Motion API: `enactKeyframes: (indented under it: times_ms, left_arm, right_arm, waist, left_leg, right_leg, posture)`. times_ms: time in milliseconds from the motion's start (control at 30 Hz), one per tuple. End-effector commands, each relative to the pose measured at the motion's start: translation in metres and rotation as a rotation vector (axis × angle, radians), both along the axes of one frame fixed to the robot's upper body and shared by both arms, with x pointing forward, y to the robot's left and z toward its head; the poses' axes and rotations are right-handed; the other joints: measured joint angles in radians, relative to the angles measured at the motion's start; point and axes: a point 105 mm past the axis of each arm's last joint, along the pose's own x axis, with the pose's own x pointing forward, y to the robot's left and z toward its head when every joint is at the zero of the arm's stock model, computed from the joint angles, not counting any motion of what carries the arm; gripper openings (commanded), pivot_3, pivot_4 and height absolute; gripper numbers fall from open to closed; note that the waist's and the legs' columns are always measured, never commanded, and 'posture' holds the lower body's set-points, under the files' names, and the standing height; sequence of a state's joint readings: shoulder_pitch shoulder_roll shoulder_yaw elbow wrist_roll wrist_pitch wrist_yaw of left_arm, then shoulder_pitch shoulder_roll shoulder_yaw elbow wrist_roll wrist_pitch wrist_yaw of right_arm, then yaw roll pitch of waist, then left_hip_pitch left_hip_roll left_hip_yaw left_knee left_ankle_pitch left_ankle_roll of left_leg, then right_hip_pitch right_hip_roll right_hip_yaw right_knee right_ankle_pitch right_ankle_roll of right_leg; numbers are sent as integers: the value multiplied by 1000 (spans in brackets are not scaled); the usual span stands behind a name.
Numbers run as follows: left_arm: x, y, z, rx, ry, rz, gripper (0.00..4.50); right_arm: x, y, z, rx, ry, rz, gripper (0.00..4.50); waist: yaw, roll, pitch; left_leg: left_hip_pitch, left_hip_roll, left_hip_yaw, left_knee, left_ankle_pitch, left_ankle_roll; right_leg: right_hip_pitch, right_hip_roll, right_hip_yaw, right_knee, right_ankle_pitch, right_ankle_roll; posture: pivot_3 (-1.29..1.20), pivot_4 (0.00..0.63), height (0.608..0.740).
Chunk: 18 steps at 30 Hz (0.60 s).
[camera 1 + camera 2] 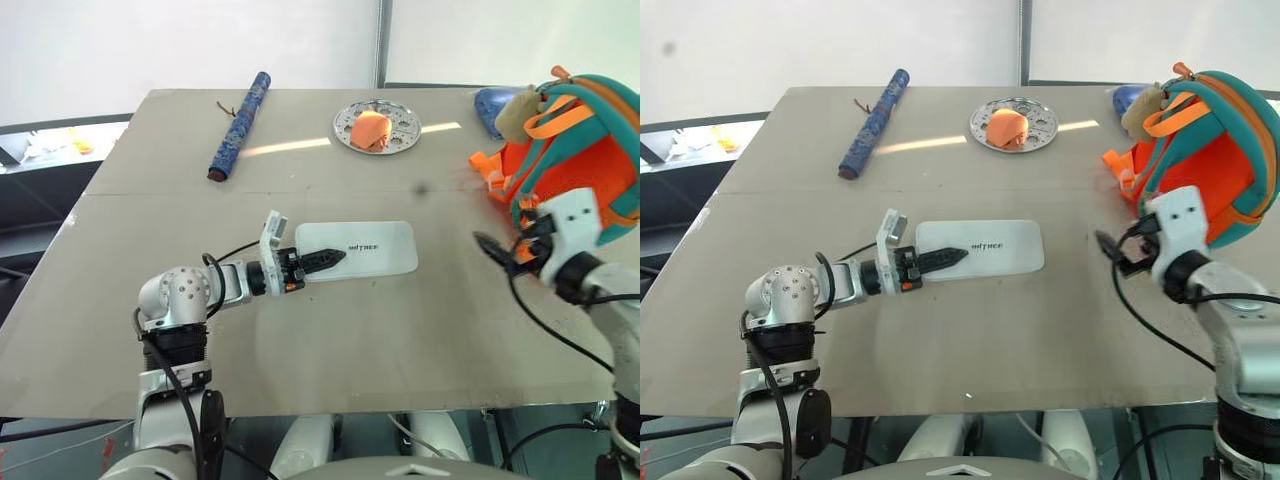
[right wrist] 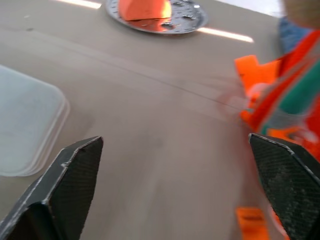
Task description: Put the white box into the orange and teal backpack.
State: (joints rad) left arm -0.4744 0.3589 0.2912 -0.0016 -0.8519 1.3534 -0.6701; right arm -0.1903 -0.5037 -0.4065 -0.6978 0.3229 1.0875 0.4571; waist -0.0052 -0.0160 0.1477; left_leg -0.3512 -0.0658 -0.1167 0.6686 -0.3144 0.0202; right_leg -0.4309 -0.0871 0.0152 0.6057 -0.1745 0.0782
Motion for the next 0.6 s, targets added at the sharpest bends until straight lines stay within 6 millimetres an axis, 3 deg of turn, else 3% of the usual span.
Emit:
enactKeyframes:
  times_ms: [33,267,533,600]
  left_arm:
    - [-9,-7,45,-33,-253,-39,1105]
    - [-24,-10,67,-15,-432,-67,1105]
    - [-29,1,60,34,-432,-47,1105]
    - [-31,2,58,37,-437,-37,1105]
  right_arm:
    - [-5,-27,23,51,-52,-174,4500]
    - [50,-31,39,188,-96,-210,4500]
    - [127,-30,51,239,-148,-211,4500]
    - [140,-28,49,196,-156,-192,3722]
  waist:
    - [0,0,0]
    - [-10,1,1]
    - [-12,2,1]
    - [-13,2,1]
  left_leg:
    - [0,0,0,0,0,0]
    - [0,0,3,0,0,0]
    - [-1,-1,6,-3,0,0]
    - [-1,-1,6,-3,0,0]
  right_leg:
    - [0,0,0,0,0,0]
    - [-1,0,2,0,0,0]
    - [-3,0,4,-2,0,0]
    - [-3,0,4,-3,0,0]
  posture:
    - [0,150,733]
    - [0,150,733]
    - [0,150,733]
    - [0,150,733]
